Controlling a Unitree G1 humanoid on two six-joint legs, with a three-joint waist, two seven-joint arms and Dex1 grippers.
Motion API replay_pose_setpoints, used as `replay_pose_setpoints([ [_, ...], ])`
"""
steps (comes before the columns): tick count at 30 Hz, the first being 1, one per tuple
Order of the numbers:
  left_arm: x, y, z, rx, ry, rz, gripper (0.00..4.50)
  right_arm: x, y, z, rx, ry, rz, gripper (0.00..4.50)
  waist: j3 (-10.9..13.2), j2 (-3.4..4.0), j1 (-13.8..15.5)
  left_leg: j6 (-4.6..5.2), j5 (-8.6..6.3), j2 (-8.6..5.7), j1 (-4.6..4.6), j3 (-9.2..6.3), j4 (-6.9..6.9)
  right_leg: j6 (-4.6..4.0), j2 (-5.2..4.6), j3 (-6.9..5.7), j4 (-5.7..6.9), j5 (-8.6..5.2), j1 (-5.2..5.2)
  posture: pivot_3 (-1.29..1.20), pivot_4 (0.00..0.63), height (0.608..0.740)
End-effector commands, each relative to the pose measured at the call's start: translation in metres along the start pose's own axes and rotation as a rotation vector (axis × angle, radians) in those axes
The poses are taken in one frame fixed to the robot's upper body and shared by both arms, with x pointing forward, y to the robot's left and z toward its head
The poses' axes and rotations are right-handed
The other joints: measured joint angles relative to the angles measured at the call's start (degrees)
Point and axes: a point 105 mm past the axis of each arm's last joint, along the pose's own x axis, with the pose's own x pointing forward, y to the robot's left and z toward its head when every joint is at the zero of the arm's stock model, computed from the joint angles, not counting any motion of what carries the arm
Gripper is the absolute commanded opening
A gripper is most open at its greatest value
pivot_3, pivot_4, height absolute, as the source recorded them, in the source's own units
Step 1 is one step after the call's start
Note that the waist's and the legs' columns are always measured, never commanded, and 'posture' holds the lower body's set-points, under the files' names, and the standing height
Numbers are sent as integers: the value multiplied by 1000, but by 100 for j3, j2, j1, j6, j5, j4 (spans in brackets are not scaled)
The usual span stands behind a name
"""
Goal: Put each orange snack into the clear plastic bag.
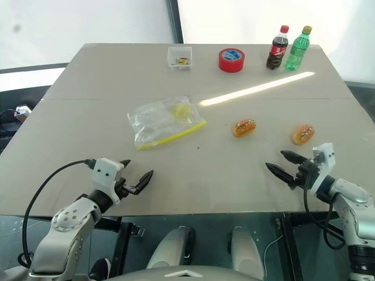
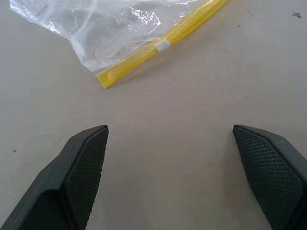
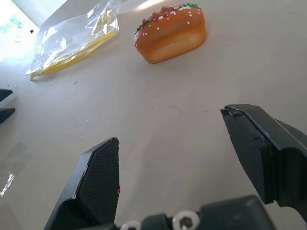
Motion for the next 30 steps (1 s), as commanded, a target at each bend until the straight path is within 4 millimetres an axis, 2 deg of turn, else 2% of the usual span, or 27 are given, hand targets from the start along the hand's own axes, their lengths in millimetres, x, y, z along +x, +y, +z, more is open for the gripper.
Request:
replay_pose_setpoints([
  [1,-2,-3,5,8,-29,-19,4407,-3,-1,18,-51,-31,-1,3907,0,0,0,0,0,0,0,0,0,0,0,0,0,0,0,0,150,740],
  [11,0,-4,5,2,-38,-11,4407,4,3,27,-70,-45,14,3907,0,0,0,0,0,1,-1,2,0,0,0,1,-2,0,0,0,150,740],
  [24,0,0,9,-5,-62,4,4407,10,7,28,-93,-53,33,3907,0,0,-1,0,0,2,0,2,0,0,1,1,-2,0,-1,0,150,740],
  [26,6,11,22,-53,-98,42,4407,18,12,38,-116,-95,45,3907,0,0,0,0,0,2,0,2,0,0,1,1,-2,0,-1,0,150,740],
  [30,23,36,51,-123,-154,86,4407,42,40,61,-200,-157,159,3907,2,-3,-2,0,0,1,0,-6,10,2,13,-8,7,0,-1,0,150,740],
])
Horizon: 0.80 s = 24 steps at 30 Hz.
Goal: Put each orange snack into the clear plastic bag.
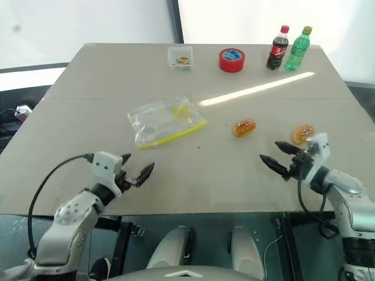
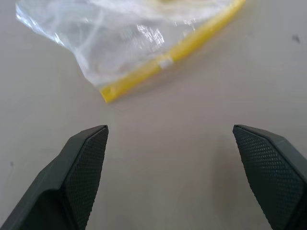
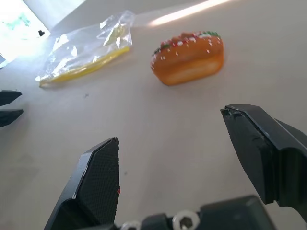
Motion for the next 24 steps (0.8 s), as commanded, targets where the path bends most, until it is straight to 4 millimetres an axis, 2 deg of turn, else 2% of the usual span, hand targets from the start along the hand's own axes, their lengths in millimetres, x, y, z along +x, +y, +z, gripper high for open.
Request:
replay_pose_setpoints([
  [1,14,24,25,-97,-51,65,4407,24,23,36,-136,-96,98,3907,-1,1,-1,0,0,-1,0,-3,2,1,4,-2,2,1,0,0,150,740],
  [3,24,31,22,-198,-23,85,4407,34,30,49,-175,-134,120,3907,-1,1,-14,0,0,-4,0,-2,2,18,5,-2,1,15,0,0,150,740],
  [8,38,31,4,-237,78,62,4407,46,43,77,-234,-205,160,3907,3,-4,-15,-2,-1,-12,-7,-7,-1,17,1,-1,-2,17,-1,0,150,740],
  [12,47,27,-7,-247,152,53,4407,47,46,86,-259,-224,167,3907,2,-6,21,-2,-1,-15,-8,-18,-6,16,-1,-9,-2,17,-1,0,150,740],
  [17,58,-8,-15,-270,202,-74,4407,47,47,86,-268,-224,169,3907,0,-2,16,-2,0,-19,-1,-11,-4,17,-9,-2,-1,17,3,0,150,740],
  [20,60,-33,-10,-385,192,-200,4407,49,50,86,-272,-223,178,3907,-5,6,36,-2,0,-20,0,-13,-2,16,-10,-4,0,17,7,0,150,740],
  [23,62,-48,-5,-500,198,-272,3652,52,54,85,-280,-219,197,3907,-6,6,37,-2,0,-21,1,-15,0,16,-11,-6,-1,17,11,0,150,740],
  [24,63,-50,-5,-534,209,-276,3154,53,56,85,-283,-219,202,3907,-6,6,34,-1,0,-21,1,-15,0,17,-12,-6,-1,17,11,0,150,740],
])
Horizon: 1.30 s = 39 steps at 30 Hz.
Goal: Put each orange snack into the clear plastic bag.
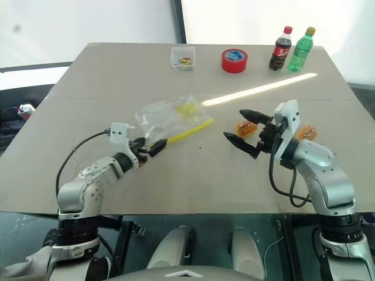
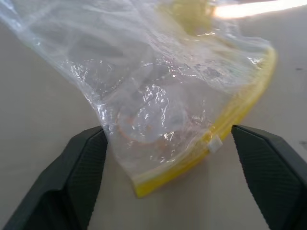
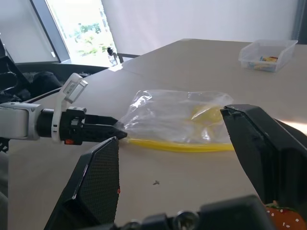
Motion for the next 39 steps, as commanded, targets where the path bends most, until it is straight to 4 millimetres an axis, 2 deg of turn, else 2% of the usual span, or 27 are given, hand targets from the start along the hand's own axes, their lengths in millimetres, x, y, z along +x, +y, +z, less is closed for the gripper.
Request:
replay_pose_setpoints([
  [1,8,-15,-20,-141,104,-77,2724,5,8,12,-49,-37,30,3907,0,-1,-8,0,0,-3,0,-1,1,0,1,-1,0,0,0,0,150,740],
  [6,15,10,-26,-125,160,62,277,9,10,11,-58,-31,36,3907,-1,-2,-21,0,0,-5,1,-4,1,0,4,-3,3,0,0,0,150,740],
  [7,15,10,-25,-133,158,60,48,10,11,9,-69,-19,41,3907,-1,-2,-25,0,0,-5,2,-3,1,0,4,-3,3,0,1,0,150,740],
  [10,17,1,-16,-160,118,10,48,16,15,-1,-132,39,51,3907,-2,-1,-33,0,0,-5,8,-1,1,1,3,0,2,0,6,0,150,740],
  [12,14,-13,-9,-230,84,-77,48,23,16,-14,-186,101,36,3907,-2,-2,-37,0,0,-4,9,-2,1,0,4,-1,3,0,6,0,150,740],
  [14,6,-30,-5,-303,78,-185,48,30,14,-24,-226,136,2,3907,0,-5,-44,-1,1,-3,5,-2,1,0,4,-2,2,0,2,0,150,740],
  [17,-6,-40,-4,-332,94,-257,48,38,14,-38,-334,177,-2,3907,4,-10,-46,-2,1,-3,-6,-3,1,0,3,-1,2,0,-9,0,150,740],
  [19,-14,-41,-5,-339,118,-257,48,45,11,-56,-489,238,-5,3907,5,-12,-45,-2,1,-3,-7,-2,0,0,3,0,3,0,-11,0,150,740],
  [23,-24,-45,6,-362,94,-278,48,59,1,-82,-750,313,6,3907,6,-14,-61,-4,2,-3,-4,3,0,0,3,2,4,0,-12,0,150,740],
  [26,-30,-50,7,-364,116,-304,48,73,-3,-89,-839,298,9,3907,6,-15,-66,-12,7,-3,-3,1,0,-1,3,2,5,1,-12,0,150,740],
  [29,-38,-57,-1,-340,188,-337,48,88,-5,-82,-890,246,0,3907,9,-21,-93,-18,10,-3,-2,-1,-1,-2,5,3,7,2,-11,0,150,740],
  [32,-43,-59,-4,-333,218,-347,0,94,-6,-80,-916,216,15,3131,10,-22,-98,-20,11,-4,-4,-5,-3,-3,4,2,7,2,-11,0,150,740],
  [38,-44,-39,-1,-291,193,-224,0,92,-7,-88,-902,222,28,273,10,-22,-120,-20,11,-6,-3,-8,-6,-4,3,2,7,2,-11,0,150,740],
  [39,-43,-34,1,-284,180,-196,0,91,-7,-88,-897,225,27,123,10,-23,-129,-20,11,-6,-2,-8,-7,-4,3,2,7,2,-11,0,150,740],
])
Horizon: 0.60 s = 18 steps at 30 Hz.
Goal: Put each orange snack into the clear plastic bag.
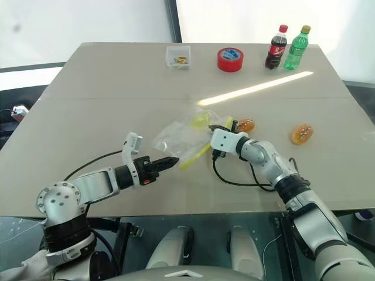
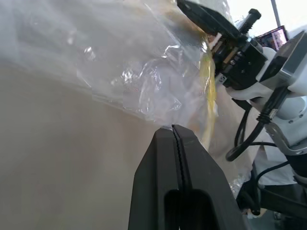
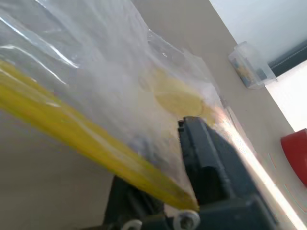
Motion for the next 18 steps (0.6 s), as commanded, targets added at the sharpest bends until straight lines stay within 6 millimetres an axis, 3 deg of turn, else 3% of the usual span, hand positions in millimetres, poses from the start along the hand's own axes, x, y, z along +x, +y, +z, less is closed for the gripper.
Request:
replay_pose_setpoints([
  [1,-6,7,16,58,-84,75,0,0,-10,3,0,-21,-38,123,0,0,-16,-1,0,0,0,-1,0,0,0,0,0,0,0,0,150,740],
  [3,-9,19,28,71,-160,140,0,0,-10,1,14,-8,-35,123,0,0,-34,-2,1,0,0,1,0,-1,0,1,-1,0,0,0,150,740],
  [6,-13,25,45,173,-234,196,780,4,-13,-1,70,20,-37,0,0,0,-49,-3,2,0,0,0,-2,-2,0,0,-1,1,0,0,150,740],
  [9,-14,30,70,307,-331,298,2310,14,-25,3,148,31,-72,0,0,0,-52,-4,3,0,1,1,-4,-3,0,1,-2,1,0,0,150,740],
  [10,-13,26,79,364,-365,317,2634,21,-32,7,173,31,-99,0,1,0,-55,-4,2,0,0,1,-4,-3,0,1,-2,1,0,0,150,740],
  [13,-10,13,93,629,-409,367,2634,38,-48,15,163,45,-155,0,5,-3,-79,-9,6,2,0,0,-5,-12,4,0,-2,7,-3,0,150,740],
  [15,-5,-3,98,713,-460,322,2634,48,-50,17,179,64,-149,0,5,-3,-74,-11,7,2,1,5,-13,-12,4,5,-1,7,-8,0,150,740],
  [18,7,-21,82,966,-376,245,2634,59,-54,19,155,105,-132,0,5,-3,-54,-12,6,1,-6,-2,-17,-12,1,-2,-4,8,-12,0,150,740],
])
